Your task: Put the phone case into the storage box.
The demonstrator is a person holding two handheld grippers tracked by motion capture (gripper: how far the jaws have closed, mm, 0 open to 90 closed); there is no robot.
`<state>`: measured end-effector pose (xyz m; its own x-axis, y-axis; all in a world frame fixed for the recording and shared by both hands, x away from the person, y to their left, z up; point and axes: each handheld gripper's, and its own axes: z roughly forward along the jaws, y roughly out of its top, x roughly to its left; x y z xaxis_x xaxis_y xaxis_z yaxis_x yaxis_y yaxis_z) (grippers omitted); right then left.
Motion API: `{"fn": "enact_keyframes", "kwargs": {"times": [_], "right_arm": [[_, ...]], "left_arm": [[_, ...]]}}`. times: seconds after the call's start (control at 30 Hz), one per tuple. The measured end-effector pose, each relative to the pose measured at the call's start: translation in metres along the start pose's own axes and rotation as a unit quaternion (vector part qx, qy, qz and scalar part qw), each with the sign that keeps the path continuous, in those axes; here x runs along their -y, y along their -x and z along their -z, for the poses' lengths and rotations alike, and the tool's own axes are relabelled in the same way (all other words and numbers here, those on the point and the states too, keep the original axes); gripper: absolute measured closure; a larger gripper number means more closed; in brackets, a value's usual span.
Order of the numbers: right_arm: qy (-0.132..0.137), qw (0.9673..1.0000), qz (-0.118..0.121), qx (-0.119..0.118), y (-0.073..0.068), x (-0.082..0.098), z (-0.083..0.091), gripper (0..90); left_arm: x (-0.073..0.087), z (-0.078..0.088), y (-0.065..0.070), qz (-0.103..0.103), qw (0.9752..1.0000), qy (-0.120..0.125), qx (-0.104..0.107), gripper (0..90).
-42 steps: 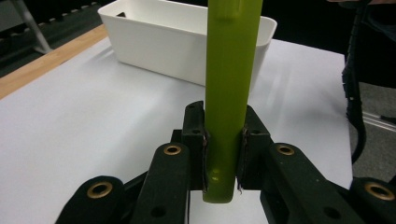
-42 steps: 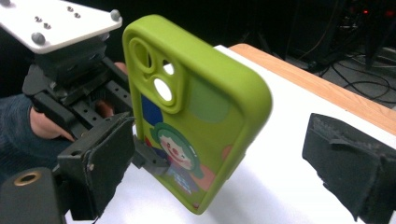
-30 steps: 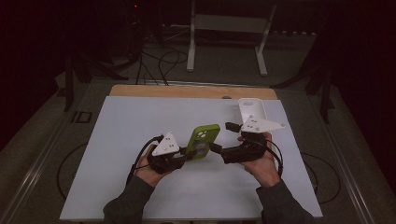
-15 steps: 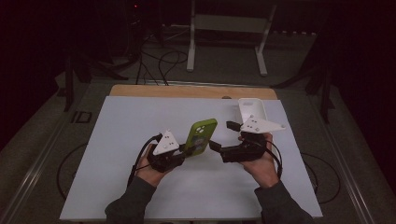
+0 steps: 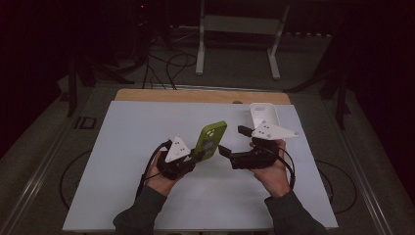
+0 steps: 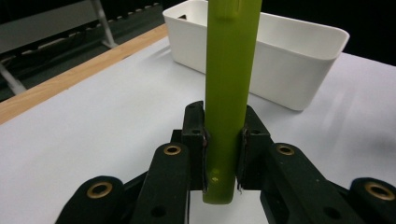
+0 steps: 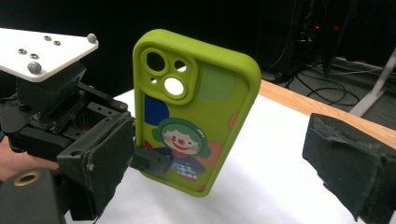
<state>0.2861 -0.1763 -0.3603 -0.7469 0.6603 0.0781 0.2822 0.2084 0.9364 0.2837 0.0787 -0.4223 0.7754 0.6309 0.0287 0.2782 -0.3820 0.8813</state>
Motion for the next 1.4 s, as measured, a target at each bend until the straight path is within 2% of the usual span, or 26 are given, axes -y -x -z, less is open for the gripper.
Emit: {"fn": "enact_keyframes", "kwargs": {"times": [0.5,0.67,1.2,1.4], "right_arm": [[0.011,0.9999,0.000,0.012,-0.005,-0.002,-0.003,8.8],[0.017,0.9997,-0.003,0.017,-0.007,-0.003,-0.005,8.8],[0.041,0.9984,-0.029,0.026,-0.010,-0.007,-0.011,8.6],[0.049,0.9976,-0.038,0.029,-0.011,-0.009,-0.014,8.6]], "left_arm": [[-0.002,-0.004,0.002,0.022,0.9989,-0.001,-0.042,77.8],[-0.002,-0.005,0.005,0.022,0.9980,0.004,-0.060,77.8],[-0.002,-0.013,0.012,0.029,0.9965,0.008,-0.078,77.9],[-0.001,-0.015,0.015,0.025,0.9966,0.005,-0.078,77.8]]}}
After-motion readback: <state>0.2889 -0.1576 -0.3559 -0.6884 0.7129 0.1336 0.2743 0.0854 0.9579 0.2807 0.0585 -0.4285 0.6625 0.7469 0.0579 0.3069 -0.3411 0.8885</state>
